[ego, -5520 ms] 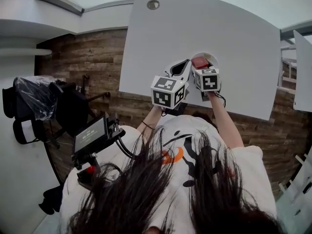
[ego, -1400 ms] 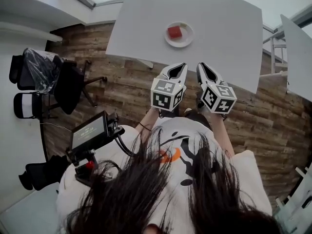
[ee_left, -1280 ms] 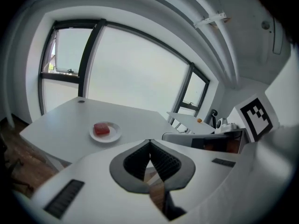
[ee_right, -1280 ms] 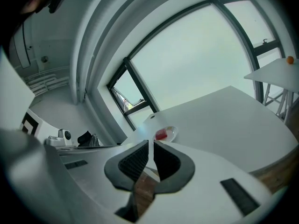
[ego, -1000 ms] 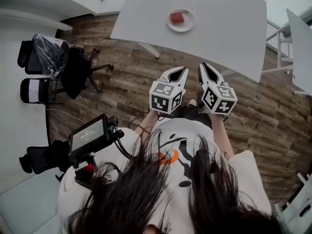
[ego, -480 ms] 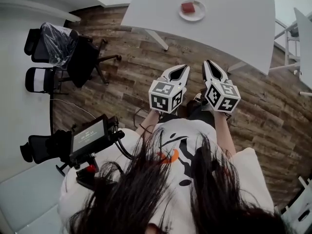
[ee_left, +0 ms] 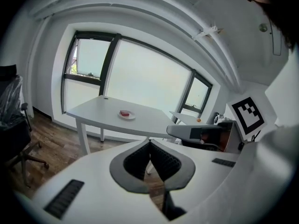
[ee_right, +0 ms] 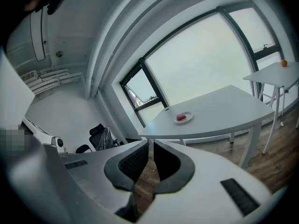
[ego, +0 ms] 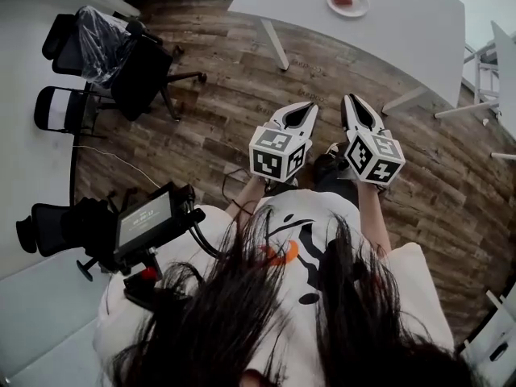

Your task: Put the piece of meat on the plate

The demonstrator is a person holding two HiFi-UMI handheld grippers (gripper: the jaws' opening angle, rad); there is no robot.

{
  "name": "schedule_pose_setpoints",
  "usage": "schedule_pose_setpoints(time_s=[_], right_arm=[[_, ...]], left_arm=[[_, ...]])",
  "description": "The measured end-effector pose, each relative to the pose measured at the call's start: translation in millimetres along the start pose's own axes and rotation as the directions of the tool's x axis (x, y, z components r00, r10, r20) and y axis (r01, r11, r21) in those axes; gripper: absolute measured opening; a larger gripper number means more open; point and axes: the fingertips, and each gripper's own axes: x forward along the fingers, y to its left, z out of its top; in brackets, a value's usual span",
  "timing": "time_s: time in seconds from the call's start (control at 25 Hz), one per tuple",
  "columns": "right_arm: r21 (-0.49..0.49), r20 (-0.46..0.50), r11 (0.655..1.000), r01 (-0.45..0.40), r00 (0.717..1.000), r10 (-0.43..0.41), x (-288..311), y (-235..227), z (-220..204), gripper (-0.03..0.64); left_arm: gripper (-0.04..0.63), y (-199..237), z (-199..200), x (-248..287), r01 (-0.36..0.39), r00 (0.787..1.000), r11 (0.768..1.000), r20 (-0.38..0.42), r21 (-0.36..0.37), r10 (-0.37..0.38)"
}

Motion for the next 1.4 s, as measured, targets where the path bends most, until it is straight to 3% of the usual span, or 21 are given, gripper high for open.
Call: schedule_pose_setpoints(time_s=[0.12,0.48,1.12,1.4], right_arm=[[-0.022,0.024,1.0,0.006,1.0,-0.006,-27,54,-26,0.043],[-0.076,0.042,0.997,0.031,0.999,-0.027,-107,151,-95,0.043],[-0.128,-0.004,0.991,0.038,0.999,-0.039,-122,162,-95,0.043],[-0.129,0.033,0.992,0.019,0.999,-0.014,-216,138,-121,0.043]], left_arm=[[0.006,10,-22,-58,0.009,1.0,1.0,0.029,0.001,-0.009],[0.006,2,-90,-175,0.046,0.997,0.999,0.065,-0.012,-0.045],[0.006,-17,-81,-177,0.092,0.993,0.994,0.08,-0.057,-0.087],[0.006,-102,-127,-203,0.07,0.993,0.997,0.095,-0.031,-0.067]])
